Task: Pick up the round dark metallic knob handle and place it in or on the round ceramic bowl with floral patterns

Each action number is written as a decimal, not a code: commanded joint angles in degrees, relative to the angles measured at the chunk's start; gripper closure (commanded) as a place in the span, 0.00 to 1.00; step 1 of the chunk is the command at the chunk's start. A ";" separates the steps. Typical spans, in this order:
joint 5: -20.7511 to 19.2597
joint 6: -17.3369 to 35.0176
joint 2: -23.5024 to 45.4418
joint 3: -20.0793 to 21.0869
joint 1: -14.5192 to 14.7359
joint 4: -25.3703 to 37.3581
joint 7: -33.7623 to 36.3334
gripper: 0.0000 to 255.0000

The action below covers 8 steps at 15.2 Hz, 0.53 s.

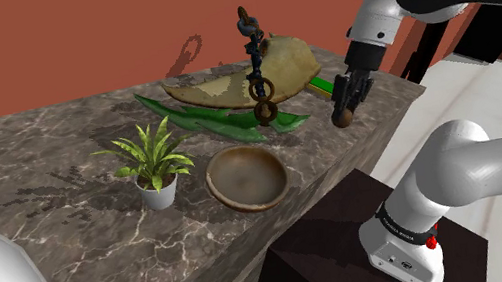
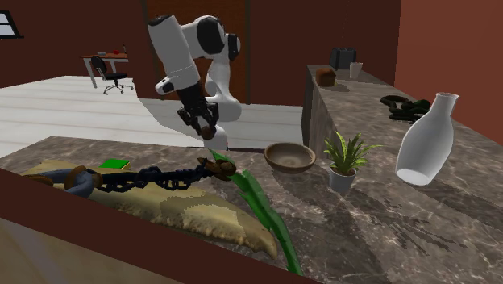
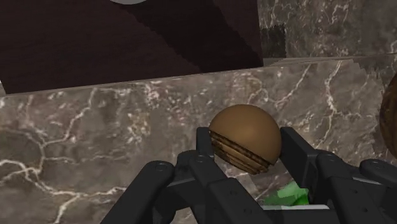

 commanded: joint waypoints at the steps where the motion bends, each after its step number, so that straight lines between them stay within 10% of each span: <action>1: -0.05 -1.60 0.05 -0.05 0.03 1.65 0.28 1.00; 8: 0.04 -6.28 1.14 -0.06 0.29 7.55 1.30 1.00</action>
